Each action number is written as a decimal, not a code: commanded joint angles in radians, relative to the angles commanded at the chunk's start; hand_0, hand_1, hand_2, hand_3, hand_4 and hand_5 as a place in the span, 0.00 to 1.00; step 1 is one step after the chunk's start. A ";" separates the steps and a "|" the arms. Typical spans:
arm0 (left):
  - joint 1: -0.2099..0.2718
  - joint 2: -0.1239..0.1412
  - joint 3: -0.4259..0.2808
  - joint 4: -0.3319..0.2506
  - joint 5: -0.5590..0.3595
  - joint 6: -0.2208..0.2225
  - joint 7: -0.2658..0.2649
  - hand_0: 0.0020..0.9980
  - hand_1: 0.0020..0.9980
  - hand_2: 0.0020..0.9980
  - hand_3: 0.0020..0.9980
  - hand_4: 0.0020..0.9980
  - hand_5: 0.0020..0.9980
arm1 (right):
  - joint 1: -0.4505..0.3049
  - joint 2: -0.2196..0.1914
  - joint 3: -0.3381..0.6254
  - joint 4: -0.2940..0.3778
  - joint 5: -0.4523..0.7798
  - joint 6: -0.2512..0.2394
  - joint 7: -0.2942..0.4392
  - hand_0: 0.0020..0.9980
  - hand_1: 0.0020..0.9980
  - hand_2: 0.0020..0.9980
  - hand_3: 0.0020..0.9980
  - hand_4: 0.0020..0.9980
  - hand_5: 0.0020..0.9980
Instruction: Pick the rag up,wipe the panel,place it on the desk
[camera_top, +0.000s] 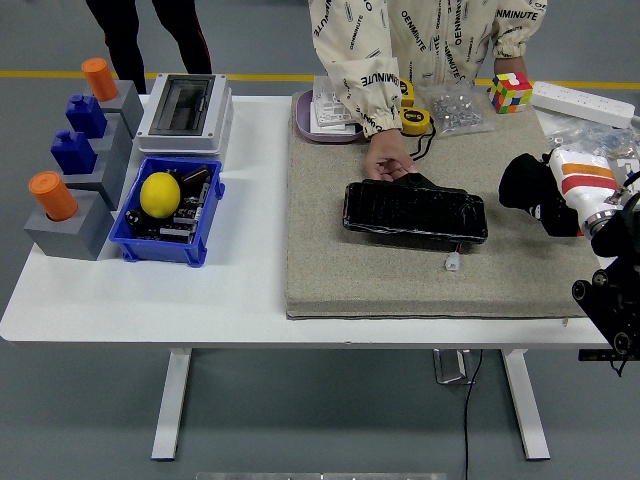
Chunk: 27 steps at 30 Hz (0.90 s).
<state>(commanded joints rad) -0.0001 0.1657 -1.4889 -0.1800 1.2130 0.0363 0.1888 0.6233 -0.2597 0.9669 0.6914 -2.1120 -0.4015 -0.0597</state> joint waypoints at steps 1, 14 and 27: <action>0.001 0.000 0.001 0.000 -0.001 0.000 0.000 0.65 0.70 0.74 0.57 0.60 0.47 | -0.004 0.000 0.008 0.000 -0.001 0.000 0.000 0.31 0.37 0.39 0.38 0.97 0.04; 0.006 0.002 0.005 0.000 0.002 -0.001 0.002 0.65 0.70 0.74 0.57 0.60 0.47 | -0.030 0.009 0.086 -0.004 -0.020 -0.001 -0.001 0.31 0.37 0.39 0.38 0.97 0.04; 0.006 0.001 0.000 0.000 0.003 0.000 0.001 0.65 0.70 0.74 0.57 0.60 0.47 | -0.063 0.041 0.158 -0.001 -0.037 -0.001 -0.004 0.31 0.37 0.39 0.38 0.97 0.04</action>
<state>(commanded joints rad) 0.0064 0.1668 -1.4893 -0.1800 1.2163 0.0358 0.1898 0.5607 -0.2189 1.1253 0.6905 -2.1491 -0.4029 -0.0635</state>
